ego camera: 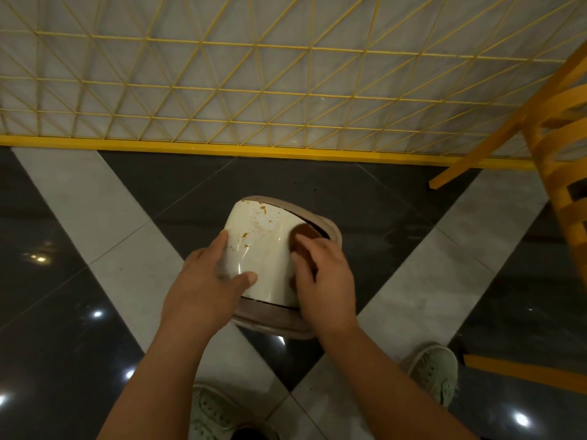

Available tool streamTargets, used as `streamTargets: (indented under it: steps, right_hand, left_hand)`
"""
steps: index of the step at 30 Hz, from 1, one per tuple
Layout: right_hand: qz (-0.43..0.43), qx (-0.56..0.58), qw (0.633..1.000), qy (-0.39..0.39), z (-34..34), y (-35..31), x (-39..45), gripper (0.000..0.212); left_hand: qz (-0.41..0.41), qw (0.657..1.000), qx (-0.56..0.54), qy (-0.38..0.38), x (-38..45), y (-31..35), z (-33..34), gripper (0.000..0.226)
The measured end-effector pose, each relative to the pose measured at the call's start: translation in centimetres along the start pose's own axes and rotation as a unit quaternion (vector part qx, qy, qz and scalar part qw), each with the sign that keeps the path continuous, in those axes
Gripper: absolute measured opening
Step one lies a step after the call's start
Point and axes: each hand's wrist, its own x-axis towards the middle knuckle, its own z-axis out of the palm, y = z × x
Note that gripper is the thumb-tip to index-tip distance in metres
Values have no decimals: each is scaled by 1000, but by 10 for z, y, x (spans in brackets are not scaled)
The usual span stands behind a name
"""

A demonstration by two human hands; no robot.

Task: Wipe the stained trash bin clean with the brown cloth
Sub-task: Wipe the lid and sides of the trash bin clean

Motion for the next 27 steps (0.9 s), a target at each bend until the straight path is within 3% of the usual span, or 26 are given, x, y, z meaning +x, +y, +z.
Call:
streamTargets:
  steps: [3, 8, 13, 16, 20, 22, 25, 27]
  right_hand:
    - [-121, -18, 991, -50, 9, -8, -31, 31]
    - [-177, -14, 980, -87, -13, 33, -46, 27]
    - [-36, -7, 999, -21, -16, 44, -22, 26]
    - [-120, 7, 992, -45, 0, 19, -33, 29]
    - [-199, 14, 977, -79, -11, 36, -47, 25]
    - [-158, 10, 985, -64, -19, 51, -38, 23]
    - [-8, 20, 1000, 10, -14, 45, -17, 24]
    - [-13, 30, 999, 17, -4, 28, -19, 25]
  left_hand:
    - [0, 1000, -5, 6, -1, 0, 0, 82]
    - [14, 1000, -17, -5, 0, 1, 1, 81]
    - [15, 1000, -15, -5, 0, 2, 1, 79]
    - [13, 1000, -16, 2, -1, 3, 1, 80]
    - [16, 1000, -20, 0, -2, 4, 1, 80]
    - [17, 1000, -23, -3, -1, 3, 1, 79]
    - [15, 1000, -19, -7, -1, 4, 1, 78]
    - [12, 1000, -20, -5, -1, 4, 1, 78]
